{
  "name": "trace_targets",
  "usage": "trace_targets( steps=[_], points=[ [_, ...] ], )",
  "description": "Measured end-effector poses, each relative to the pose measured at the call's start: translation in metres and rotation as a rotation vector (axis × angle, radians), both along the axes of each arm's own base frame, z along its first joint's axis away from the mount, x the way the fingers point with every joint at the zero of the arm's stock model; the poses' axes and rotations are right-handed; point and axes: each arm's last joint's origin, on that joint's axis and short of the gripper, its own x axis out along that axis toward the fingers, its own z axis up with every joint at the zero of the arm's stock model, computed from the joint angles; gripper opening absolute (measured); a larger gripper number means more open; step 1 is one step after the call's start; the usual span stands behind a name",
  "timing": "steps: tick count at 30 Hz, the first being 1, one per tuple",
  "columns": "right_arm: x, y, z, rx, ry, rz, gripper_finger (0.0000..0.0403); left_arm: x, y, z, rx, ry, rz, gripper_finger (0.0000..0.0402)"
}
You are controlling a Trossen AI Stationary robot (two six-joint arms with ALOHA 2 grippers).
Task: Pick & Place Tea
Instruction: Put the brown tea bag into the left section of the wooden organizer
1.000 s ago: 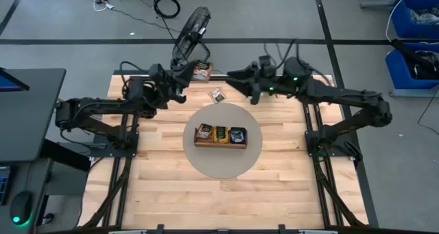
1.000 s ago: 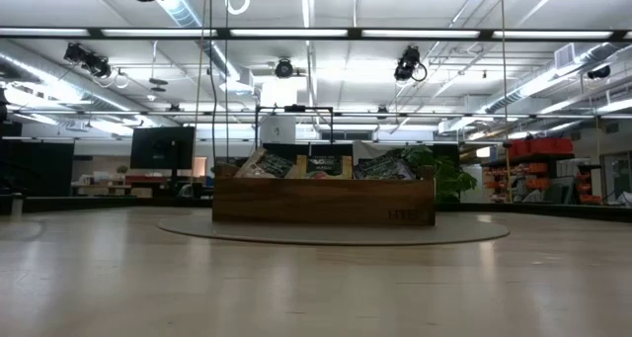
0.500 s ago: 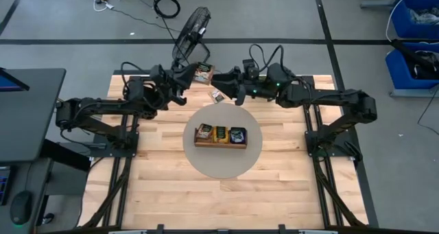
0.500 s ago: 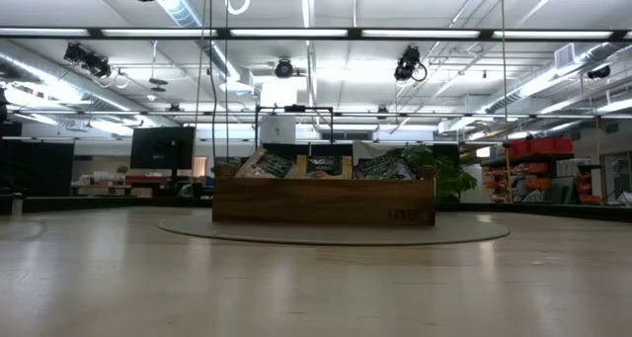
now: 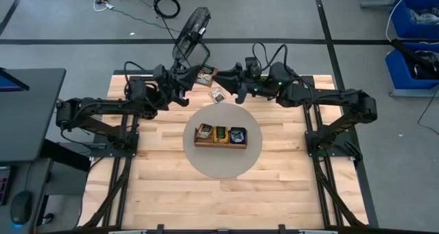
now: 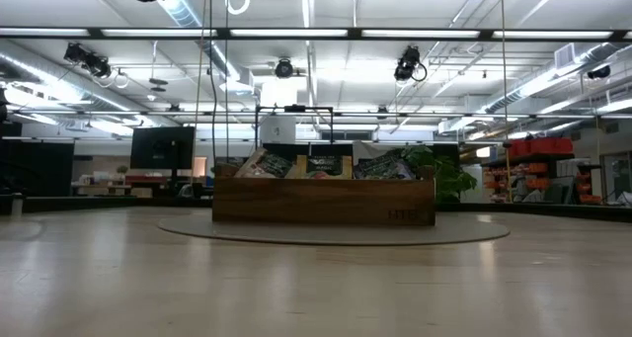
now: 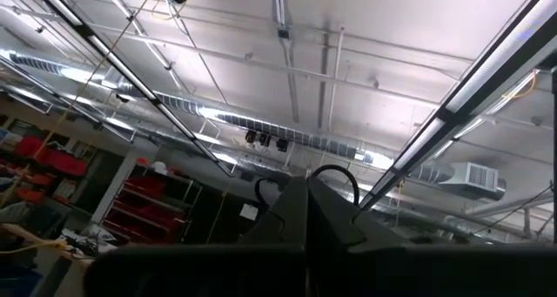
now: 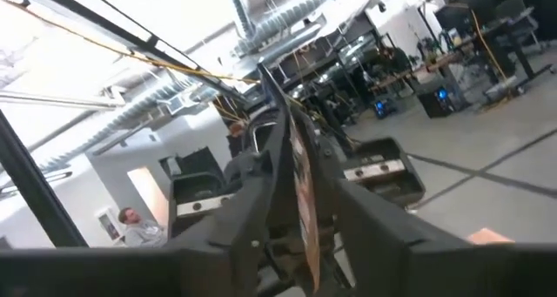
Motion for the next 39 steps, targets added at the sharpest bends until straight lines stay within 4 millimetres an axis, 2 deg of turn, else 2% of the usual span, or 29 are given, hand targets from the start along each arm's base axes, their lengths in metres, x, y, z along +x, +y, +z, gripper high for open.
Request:
trace_targets(
  steps=[5,7,17,24,29,31,36,39],
  points=[
    [0.0,0.001,0.002,-0.038,-0.014,0.018,0.0032,0.002,0.0,-0.002,-0.006,0.031,0.001,0.0002],
    [0.0,0.001,0.002,-0.053,-0.013,0.017,0.0011,0.002,0.0,-0.003,-0.007,0.036,0.001,0.0002],
    [-0.002,0.001,0.003,-0.06,-0.005,0.019,0.0002,0.002,0.0,-0.003,-0.006,0.04,0.0,0.0014],
    [-0.019,0.002,0.013,-0.108,0.033,-0.004,0.0001,-0.006,-0.002,0.005,0.011,0.018,-0.003,0.0055],
    [-0.035,0.002,0.015,-0.145,0.142,-0.002,0.0001,-0.011,-0.003,0.008,0.006,0.063,-0.029,0.0095],
    [-0.041,0.003,0.013,-0.147,0.201,0.002,0.0001,-0.011,-0.003,0.009,-0.01,0.155,-0.036,0.0113],
    [-0.046,0.004,0.006,-0.144,0.305,0.032,0.0,-0.007,-0.005,0.004,-0.049,0.659,-0.079,0.0156],
    [-0.046,0.004,-0.002,-0.149,0.387,0.047,0.0,-0.009,-0.006,0.015,0.008,0.866,-0.097,0.0181]
  ],
)
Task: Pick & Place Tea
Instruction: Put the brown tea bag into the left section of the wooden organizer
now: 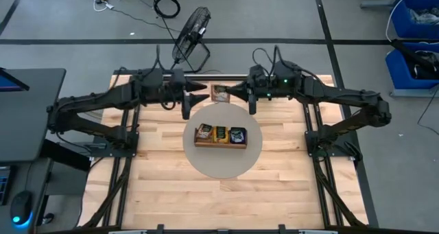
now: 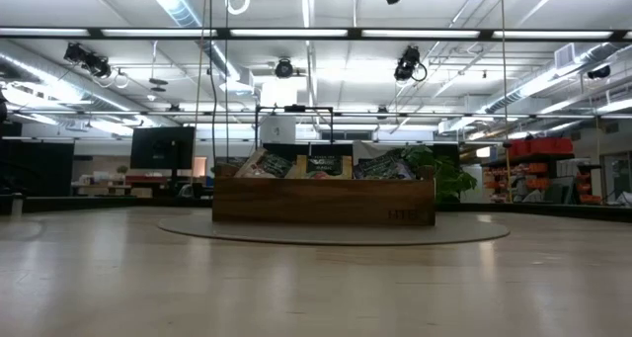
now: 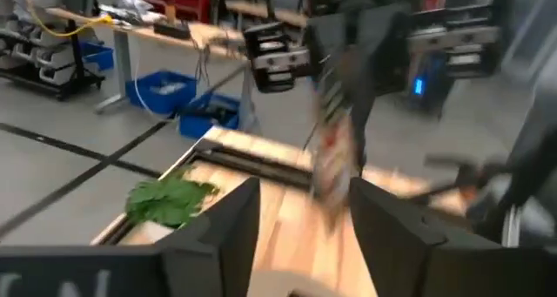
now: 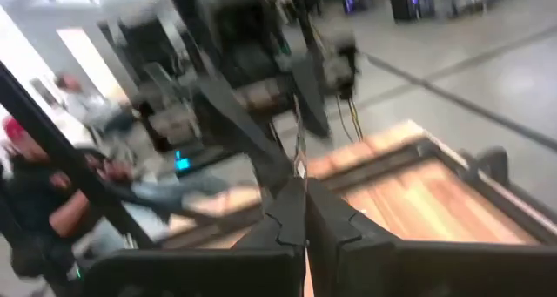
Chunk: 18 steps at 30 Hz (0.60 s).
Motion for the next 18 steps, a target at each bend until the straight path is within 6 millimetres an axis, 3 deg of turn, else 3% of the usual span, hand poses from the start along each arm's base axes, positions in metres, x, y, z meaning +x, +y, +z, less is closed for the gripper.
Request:
trace_targets(
  steps=[3,9,18],
  points=[
    [0.0,0.0,-0.009,0.001,0.085,0.009,0.0,-0.006,-0.001,0.015,0.068,0.104,-0.017,0.0203],
    [-0.001,0.002,-0.014,0.0,0.141,0.036,0.0,-0.02,0.003,0.047,0.121,0.141,-0.037,0.0236],
    [0.005,0.007,-0.02,0.015,0.162,0.093,0.0,0.006,0.01,0.039,0.059,0.348,-0.179,0.0245]
  ],
)
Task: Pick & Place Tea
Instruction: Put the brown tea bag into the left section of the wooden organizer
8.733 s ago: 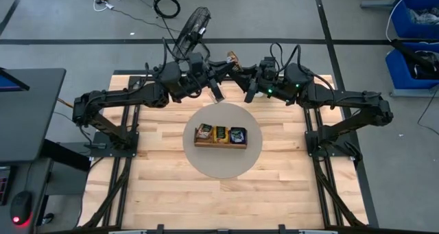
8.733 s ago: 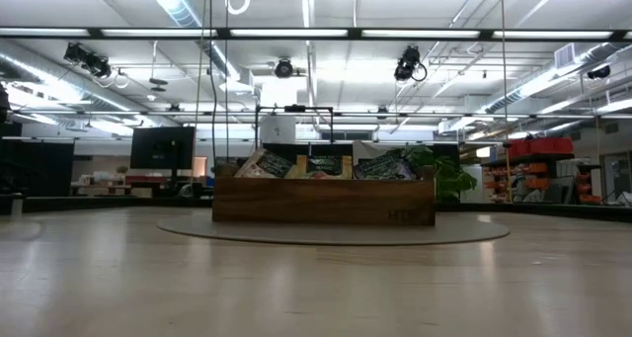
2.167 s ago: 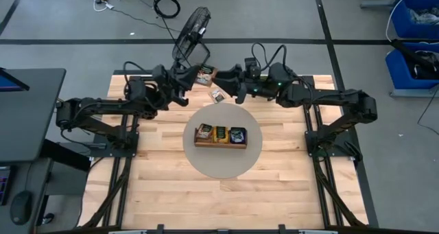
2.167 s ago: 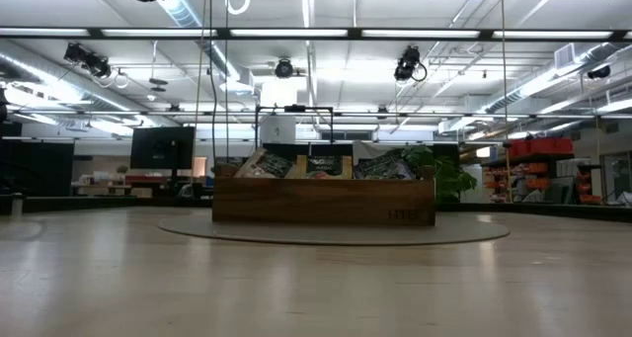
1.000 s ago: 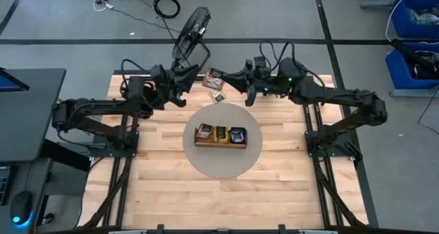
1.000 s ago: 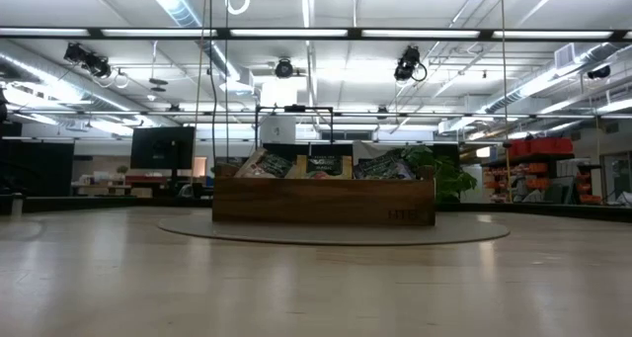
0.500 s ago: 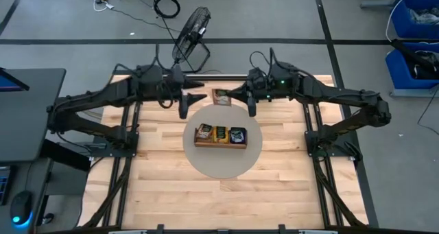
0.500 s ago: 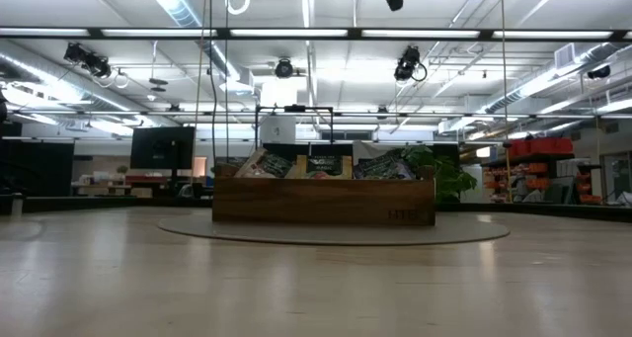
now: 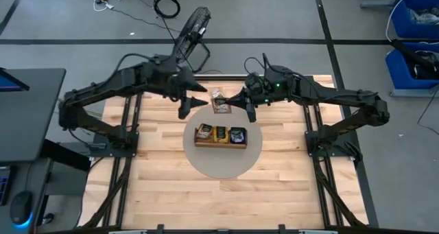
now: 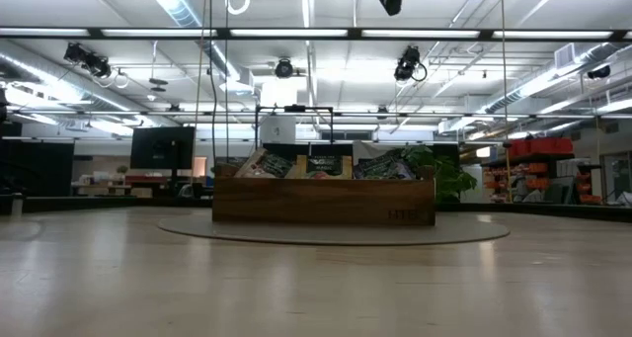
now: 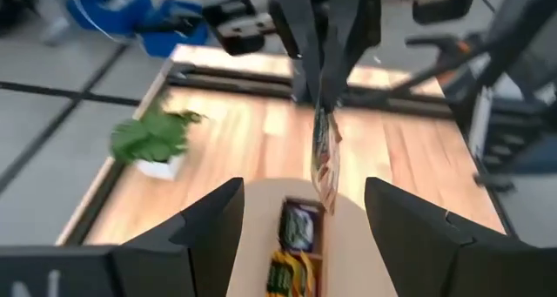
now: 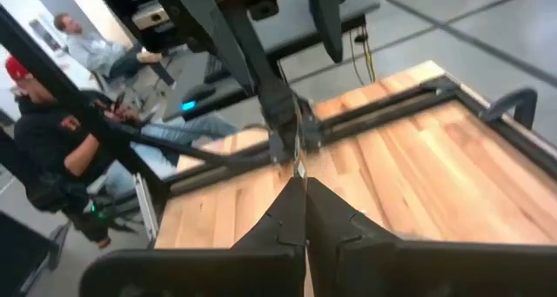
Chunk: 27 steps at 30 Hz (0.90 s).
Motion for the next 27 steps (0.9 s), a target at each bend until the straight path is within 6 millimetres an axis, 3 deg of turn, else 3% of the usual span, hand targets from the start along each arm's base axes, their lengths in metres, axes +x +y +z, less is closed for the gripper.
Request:
trace_targets(
  steps=[7,14,19,27],
  points=[
    [0.009,0.003,-0.012,0.01,0.056,0.016,0.0,0.029,0.001,-0.007,0.033,0.117,-0.083,0.0242],
    [0.014,0.003,-0.018,0.011,0.08,0.017,0.0,0.052,0.001,-0.027,-0.011,0.201,-0.192,0.0209],
    [0.015,0.003,-0.021,0.012,0.101,0.018,0.0,0.058,0.003,-0.034,-0.019,0.226,-0.2,0.0156],
    [0.014,0.003,-0.025,0.018,0.141,0.019,0.0,0.058,0.003,-0.033,0.02,0.217,-0.22,0.0031]
  ],
)
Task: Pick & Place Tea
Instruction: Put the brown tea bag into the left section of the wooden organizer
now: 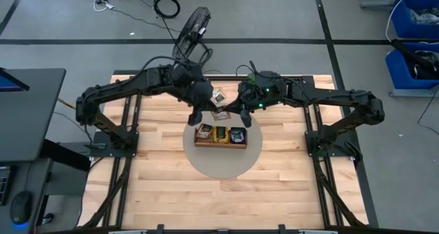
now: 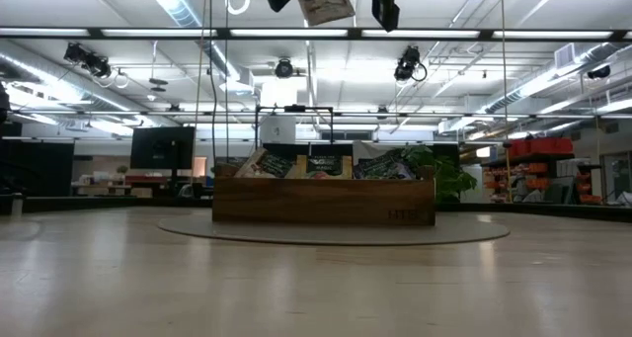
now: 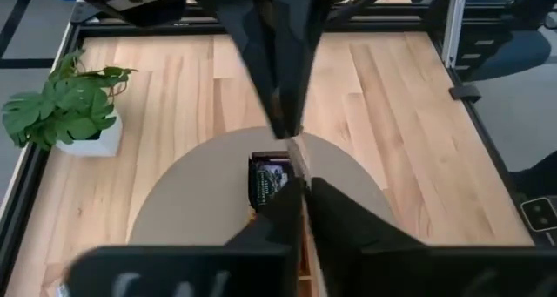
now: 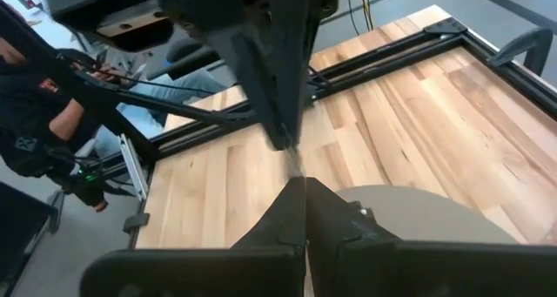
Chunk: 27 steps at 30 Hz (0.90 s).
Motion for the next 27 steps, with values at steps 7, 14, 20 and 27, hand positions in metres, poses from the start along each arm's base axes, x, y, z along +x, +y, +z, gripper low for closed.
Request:
trace_targets(
  steps=[7,14,20,27],
  points=[
    [0.0,0.0,0.0,-0.001,-0.005,0.0,0.0,0.0,0.0,0.0,0.022,0.002,-0.016,0.0005],
    [0.001,0.001,0.002,0.006,-0.031,0.048,0.0037,-0.005,0.0,-0.004,0.062,0.066,0.005,0.0002],
    [-0.002,0.0,0.005,-0.007,-0.035,-0.007,0.0128,-0.011,0.002,-0.017,0.09,0.186,0.069,0.0002],
    [-0.008,-0.001,0.013,-0.047,-0.057,-0.072,0.0191,-0.007,-0.008,-0.054,0.044,0.291,0.072,0.0001]
  ],
)
